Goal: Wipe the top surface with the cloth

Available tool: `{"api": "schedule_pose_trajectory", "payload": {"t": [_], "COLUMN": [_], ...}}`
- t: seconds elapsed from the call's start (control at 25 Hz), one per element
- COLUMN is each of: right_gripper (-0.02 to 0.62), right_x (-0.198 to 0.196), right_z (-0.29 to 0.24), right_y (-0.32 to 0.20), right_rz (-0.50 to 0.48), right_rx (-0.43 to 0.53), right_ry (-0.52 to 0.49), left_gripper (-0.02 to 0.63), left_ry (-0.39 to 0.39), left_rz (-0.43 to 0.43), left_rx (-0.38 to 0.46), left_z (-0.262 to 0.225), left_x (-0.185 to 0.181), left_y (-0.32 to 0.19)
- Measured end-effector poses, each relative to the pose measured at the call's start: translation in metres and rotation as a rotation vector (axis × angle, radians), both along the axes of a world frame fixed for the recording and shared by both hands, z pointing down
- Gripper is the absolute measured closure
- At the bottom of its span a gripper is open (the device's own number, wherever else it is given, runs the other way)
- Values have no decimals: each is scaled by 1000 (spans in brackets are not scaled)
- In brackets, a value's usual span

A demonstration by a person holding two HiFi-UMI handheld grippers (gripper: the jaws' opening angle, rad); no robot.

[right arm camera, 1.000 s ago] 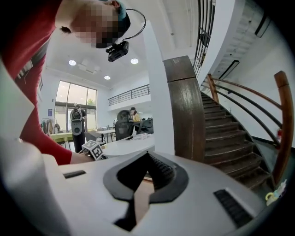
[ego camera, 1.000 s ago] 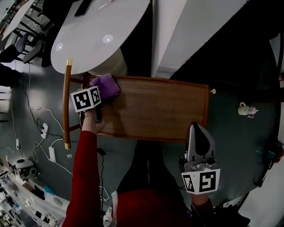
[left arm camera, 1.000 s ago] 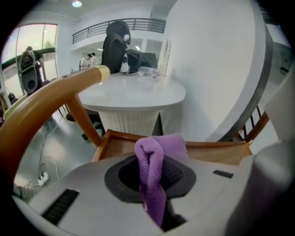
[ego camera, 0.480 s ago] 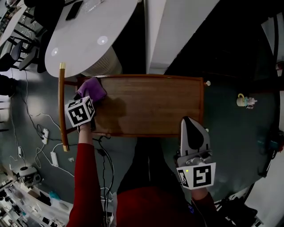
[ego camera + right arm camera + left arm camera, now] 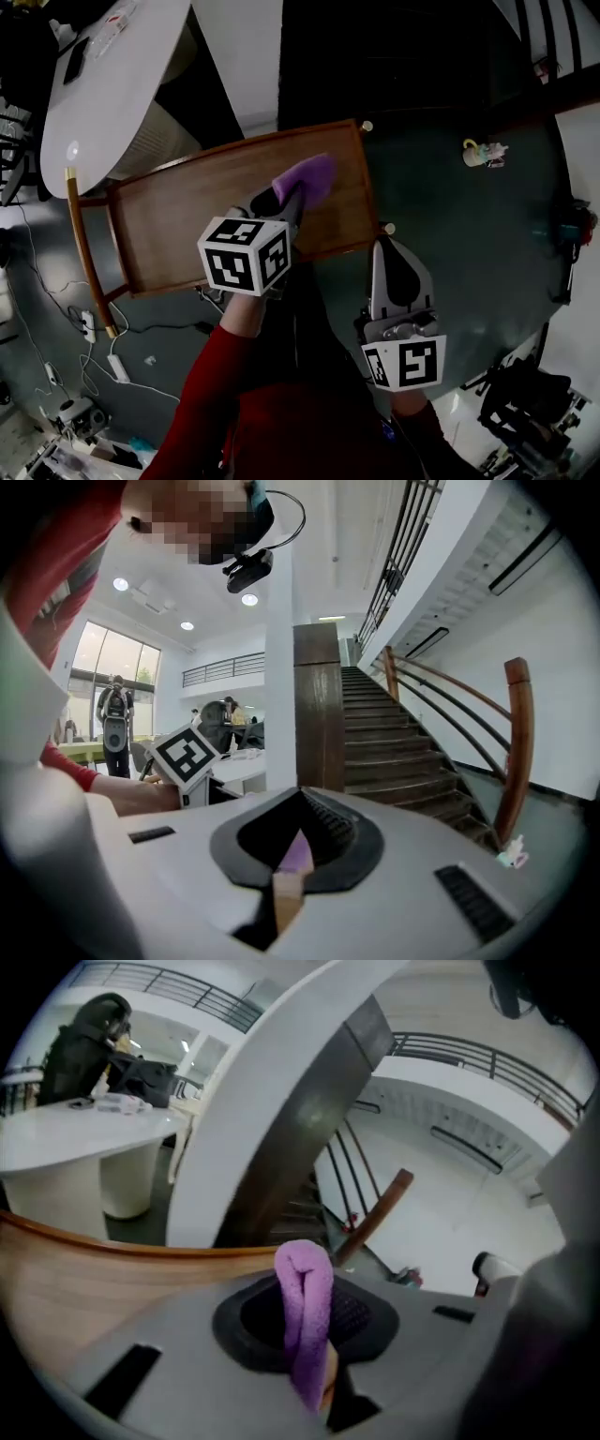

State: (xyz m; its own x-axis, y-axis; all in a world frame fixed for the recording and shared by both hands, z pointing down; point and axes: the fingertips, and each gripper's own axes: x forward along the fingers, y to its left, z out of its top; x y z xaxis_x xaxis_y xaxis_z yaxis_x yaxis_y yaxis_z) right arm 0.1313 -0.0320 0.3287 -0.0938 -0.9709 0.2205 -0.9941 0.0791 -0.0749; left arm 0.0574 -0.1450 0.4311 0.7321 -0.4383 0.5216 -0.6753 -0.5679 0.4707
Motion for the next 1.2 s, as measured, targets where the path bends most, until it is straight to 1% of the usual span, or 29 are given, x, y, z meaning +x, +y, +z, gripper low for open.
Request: {"api": "schedule_pose_trajectory", "payload": {"t": [0.08,0.12,0.16,0.2,0.28,0.36,0.44,0.52,0.6,0.72,0.84,1.04,1.12,1.2], "right_gripper": [583,583,583,583,583,583,583,583,583,583,583,583,583,583], "right_x": [18,24,29,33,38,39,38,32,20,-4,-29,-62,-71,-75], "right_z": [-2,-2,-2,-3,-3,-4,-5,-5,-4,-4,-2,0,1,1], "right_y": [10,16,21,25,31,32,31,26,18,2,-13,-27,-30,-33], "right_rz": [52,73,88,98,102,84,53,13,-37,-116,-189,-290,-316,-334], "right_rx": [-2,-5,-7,-8,-12,-16,-18,-21,-21,-16,-12,-5,-6,-7], "right_ry": [0,0,0,0,-2,-6,-7,-4,-3,-7,-15,-7,-8,-8], "left_gripper": [541,541,541,541,541,541,541,541,541,541,541,541,541,541], "left_ry": [88,109,109,93,41,-15,-62,-108,-150,-206,-266,-396,-443,-474], "left_rz": [63,85,102,113,108,77,38,-16,-81,-176,-280,-453,-519,-575], "left_rx": [-59,-88,-112,-129,-152,-171,-200,-226,-228,-210,-196,-168,-164,-166], "left_z": [-5,-3,3,12,31,51,71,90,99,103,106,106,104,103], "left_x": [50,68,81,90,94,85,68,41,2,-68,-148,-272,-311,-338], "left_y": [10,14,18,21,21,17,10,2,-10,-27,-37,-35,-30,-27]}}
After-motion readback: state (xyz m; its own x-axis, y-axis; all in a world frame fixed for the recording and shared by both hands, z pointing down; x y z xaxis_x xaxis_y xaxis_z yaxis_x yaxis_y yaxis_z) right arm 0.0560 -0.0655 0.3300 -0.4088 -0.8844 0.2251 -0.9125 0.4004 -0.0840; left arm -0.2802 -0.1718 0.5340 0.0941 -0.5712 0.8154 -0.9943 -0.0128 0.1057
